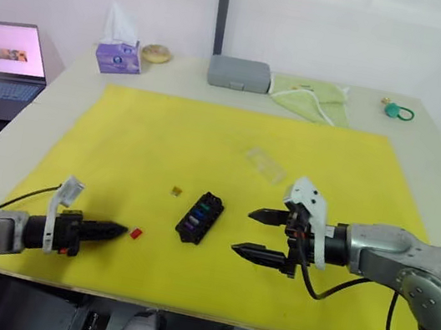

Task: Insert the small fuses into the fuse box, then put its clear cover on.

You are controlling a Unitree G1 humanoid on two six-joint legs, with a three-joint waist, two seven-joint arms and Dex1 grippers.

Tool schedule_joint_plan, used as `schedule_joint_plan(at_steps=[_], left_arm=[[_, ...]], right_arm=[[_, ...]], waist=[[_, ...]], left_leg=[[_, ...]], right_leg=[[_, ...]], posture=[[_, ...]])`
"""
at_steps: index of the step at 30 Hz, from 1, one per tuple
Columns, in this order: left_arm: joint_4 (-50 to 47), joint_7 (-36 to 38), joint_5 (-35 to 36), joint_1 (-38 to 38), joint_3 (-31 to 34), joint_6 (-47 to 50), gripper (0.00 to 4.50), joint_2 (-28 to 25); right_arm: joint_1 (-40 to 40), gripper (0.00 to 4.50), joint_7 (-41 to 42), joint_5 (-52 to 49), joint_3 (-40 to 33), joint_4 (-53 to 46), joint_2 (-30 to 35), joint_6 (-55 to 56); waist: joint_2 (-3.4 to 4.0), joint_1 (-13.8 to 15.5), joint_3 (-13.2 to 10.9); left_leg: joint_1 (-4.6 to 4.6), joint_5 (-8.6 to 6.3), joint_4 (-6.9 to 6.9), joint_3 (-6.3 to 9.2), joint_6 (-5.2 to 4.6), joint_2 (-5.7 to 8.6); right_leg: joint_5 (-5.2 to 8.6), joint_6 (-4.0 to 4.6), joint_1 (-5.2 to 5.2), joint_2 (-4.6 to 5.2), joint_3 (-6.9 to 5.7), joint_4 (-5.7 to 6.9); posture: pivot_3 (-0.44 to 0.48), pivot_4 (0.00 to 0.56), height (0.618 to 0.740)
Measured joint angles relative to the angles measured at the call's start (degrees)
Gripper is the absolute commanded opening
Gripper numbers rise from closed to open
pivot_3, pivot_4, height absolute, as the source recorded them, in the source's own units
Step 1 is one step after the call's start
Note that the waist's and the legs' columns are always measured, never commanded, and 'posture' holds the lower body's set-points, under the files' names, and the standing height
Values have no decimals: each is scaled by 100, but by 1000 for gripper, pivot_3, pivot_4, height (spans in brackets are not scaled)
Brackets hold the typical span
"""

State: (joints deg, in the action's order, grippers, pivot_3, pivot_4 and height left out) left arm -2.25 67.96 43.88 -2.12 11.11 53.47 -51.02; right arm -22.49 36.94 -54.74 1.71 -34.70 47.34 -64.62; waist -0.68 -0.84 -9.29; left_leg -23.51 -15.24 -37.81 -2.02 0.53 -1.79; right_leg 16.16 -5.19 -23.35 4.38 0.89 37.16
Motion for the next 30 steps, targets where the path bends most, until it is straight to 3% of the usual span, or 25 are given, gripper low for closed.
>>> schedule_joint_plan(at_steps=[4, 8, 11, 18, 26, 29, 30], left_arm=[[145, 350, -100, -208, -93, -131, 37, -242], [415, 900, -389, -586, -502, -403, 1675, -546], [478, 1353, -607, -959, -904, -613, 3204, -699], [1398, 2164, -1107, -1890, -1885, -775, 3204, -504], [1724, 2390, -1242, -2136, -2152, -630, 3204, -142], [1714, 2351, -1240, -2141, -2125, -500, 2345, 31], [1714, 2319, -1240, -2128, -2121, -479, 1874, 84]], right_arm=[[-1, 4500, 1, 2, 0, 1, -9, 1], [-2, 4500, 0, 4, 1, 4, -12, 2], [-14, 4500, 1, 6, 2, 6, -17, 3], [-36, 4500, -12, 49, 0, 4, -21, 5], [9, 4500, -176, 7, -18, -65, -28, -22], [70, 4500, -230, -49, -30, -129, -27, -73], [81, 4500, -243, -56, -30, -132, -26, -83]], waist=[[0, -3, 0], [-2, 3, -1], [-2, 6, -1], [-2, -3, -1], [2, 35, 1], [2, 36, 2], [1, 36, 2]], left_leg=[[-2, 0, 12, -2, 1, 4], [-5, 1, 33, -7, 5, 12], [-7, 6, 55, -8, 14, 24], [-59, 9, 55, -33, 12, 28], [-84, -11, -19, -45, -25, 25], [-83, -18, -38, -48, -36, 41], [-83, -21, -41, -49, -42, 46]], right_leg=[[0, 0, -5, 16, -1, -8], [0, 1, -17, 35, -4, -16], [0, 2, -25, 50, -4, -23], [-2, -2, -89, 52, -9, -10], [-11, -26, -81, 9, -17, 6], [-11, -26, -63, 22, -12, 0], [-12, -27, -60, 26, -10, -4]], posture=[[0, 150, 737], [0, 150, 737], [0, 150, 737], [0, 150, 737], [0, 150, 737], [0, 150, 737], [0, 150, 737]])
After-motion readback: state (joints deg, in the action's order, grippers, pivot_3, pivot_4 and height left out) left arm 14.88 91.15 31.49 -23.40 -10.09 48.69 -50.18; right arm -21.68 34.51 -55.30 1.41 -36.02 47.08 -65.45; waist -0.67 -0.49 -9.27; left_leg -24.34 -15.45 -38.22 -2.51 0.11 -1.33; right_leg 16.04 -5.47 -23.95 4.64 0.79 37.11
